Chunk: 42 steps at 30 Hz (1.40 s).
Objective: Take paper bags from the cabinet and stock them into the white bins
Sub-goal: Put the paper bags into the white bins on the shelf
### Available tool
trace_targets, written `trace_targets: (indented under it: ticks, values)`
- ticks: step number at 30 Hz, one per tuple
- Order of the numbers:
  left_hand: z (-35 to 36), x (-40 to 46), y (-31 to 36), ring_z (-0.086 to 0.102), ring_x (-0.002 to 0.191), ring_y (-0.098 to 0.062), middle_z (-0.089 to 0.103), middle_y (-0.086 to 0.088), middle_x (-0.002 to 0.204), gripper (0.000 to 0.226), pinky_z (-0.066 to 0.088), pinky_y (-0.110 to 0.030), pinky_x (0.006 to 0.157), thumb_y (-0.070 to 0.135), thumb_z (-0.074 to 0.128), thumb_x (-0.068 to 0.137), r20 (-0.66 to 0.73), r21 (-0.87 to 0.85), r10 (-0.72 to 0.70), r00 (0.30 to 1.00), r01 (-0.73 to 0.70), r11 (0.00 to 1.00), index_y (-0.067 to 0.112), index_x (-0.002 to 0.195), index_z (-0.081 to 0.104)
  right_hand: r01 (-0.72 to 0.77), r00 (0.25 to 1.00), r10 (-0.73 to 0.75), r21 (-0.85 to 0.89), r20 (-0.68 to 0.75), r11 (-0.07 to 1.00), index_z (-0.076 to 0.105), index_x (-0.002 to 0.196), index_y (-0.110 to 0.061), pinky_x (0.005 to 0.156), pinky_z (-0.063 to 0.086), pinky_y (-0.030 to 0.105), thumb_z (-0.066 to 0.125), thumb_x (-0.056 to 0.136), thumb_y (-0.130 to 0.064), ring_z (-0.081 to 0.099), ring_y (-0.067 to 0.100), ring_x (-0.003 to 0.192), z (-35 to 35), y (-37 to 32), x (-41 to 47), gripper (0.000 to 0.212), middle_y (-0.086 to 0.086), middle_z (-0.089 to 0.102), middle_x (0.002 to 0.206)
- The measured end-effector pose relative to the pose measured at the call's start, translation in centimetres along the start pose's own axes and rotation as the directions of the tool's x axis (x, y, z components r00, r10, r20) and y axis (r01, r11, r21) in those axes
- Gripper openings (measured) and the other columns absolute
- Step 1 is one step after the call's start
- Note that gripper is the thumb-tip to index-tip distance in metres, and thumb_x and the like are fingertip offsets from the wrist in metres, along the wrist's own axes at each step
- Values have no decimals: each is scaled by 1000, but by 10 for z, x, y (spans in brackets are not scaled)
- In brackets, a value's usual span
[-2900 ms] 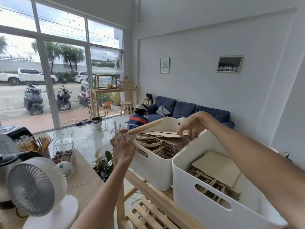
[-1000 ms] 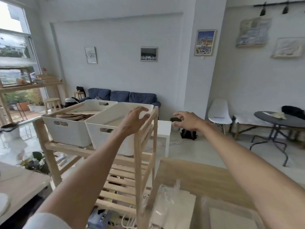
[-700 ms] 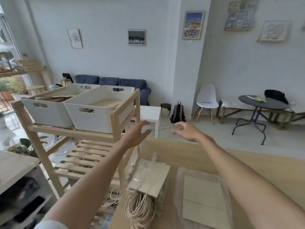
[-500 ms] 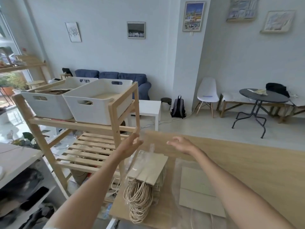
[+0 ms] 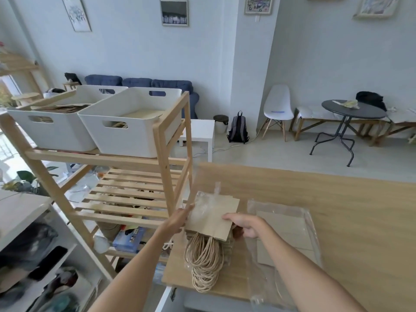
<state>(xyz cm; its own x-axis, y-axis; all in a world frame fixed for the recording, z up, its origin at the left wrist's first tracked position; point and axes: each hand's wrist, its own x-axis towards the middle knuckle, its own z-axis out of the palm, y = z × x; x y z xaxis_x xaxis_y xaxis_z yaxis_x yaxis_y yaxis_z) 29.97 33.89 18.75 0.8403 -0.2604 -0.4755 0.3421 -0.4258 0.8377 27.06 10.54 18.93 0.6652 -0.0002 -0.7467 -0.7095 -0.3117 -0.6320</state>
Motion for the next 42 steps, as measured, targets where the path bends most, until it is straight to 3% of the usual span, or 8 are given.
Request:
trace_targets:
  ticks: [3, 5, 9, 16, 19, 28, 33, 42]
  values:
    - [0, 12, -12, 60, 109, -26, 61, -8, 122, 57, 48, -38, 92, 66, 48, 92, 46, -85, -50, 998, 54, 995, 23, 129, 50, -18, 1000, 18, 23, -21, 1000, 49, 143, -13, 77, 54, 33, 56, 98, -46, 61, 28, 115, 8, -8, 5, 57, 13, 54, 145]
    - [4, 18, -17, 64, 86, -22, 69, -8, 105, 58, 50, -35, 81, 66, 52, 90, 64, -136, -70, 995, 78, 988, 23, 128, 55, -22, 997, 25, 50, -67, 999, 45, 146, -11, 78, 52, 33, 54, 99, -48, 59, 27, 113, 11, -10, 8, 61, 12, 51, 148]
    - [9, 27, -22, 61, 61, -22, 69, -7, 77, 53, 47, -36, 62, 61, 59, 87, 88, -159, -107, 990, 120, 980, 15, 112, 62, -70, 987, 68, -9, -143, 998, 33, 156, -14, 116, 36, 42, 50, 92, -64, 38, 30, 143, 22, -16, 12, 83, 10, 32, 162]
    - [10, 21, -15, 57, 41, -13, 61, 1, 51, 41, 41, -23, 37, 53, 43, 100, 102, -104, -123, 987, 133, 986, 14, 99, 57, -31, 985, 24, -34, -173, 999, 29, 157, -13, 119, 31, 47, 48, 99, -52, 30, 34, 148, 31, -39, 2, 73, 15, 24, 165]
    - [8, 23, -11, 61, 48, -15, 64, -1, 58, 41, 46, -26, 45, 55, 41, 100, 141, -114, -118, 983, 135, 984, 17, 101, 56, -26, 983, 9, -91, -184, 995, 22, 160, -11, 121, 24, 45, 47, 104, -44, 19, 34, 153, 26, -48, -2, 70, 15, 10, 168]
    - [6, 27, -7, 64, 56, -19, 69, -6, 66, 40, 51, -34, 62, 56, 41, 99, 177, -153, -129, 976, 157, 976, 19, 100, 58, -60, 975, 52, -29, -215, 998, 35, 151, -7, 100, 49, 43, 55, 98, -49, 50, 35, 128, 27, -51, -5, 71, 18, 36, 155]
    - [5, 32, -11, 70, 78, -26, 77, -14, 90, 42, 56, -40, 82, 59, 46, 96, 183, -218, -119, 976, 159, 963, 21, 105, 62, -100, 979, 131, 193, -158, 976, 58, 105, -8, 80, 57, 35, 71, 83, -54, 66, 26, 81, 29, -44, -5, 53, 12, 68, 98]
    - [0, 49, -19, 69, 81, -27, 77, -16, 97, 55, 53, -39, 81, 60, 63, 83, 176, -318, -116, 977, 168, 933, 14, 114, 66, -51, 981, 87, 204, -171, 978, 53, 139, -17, 112, 39, 42, 77, 73, -62, 53, 30, 128, 35, -42, 9, 83, 10, 53, 144]
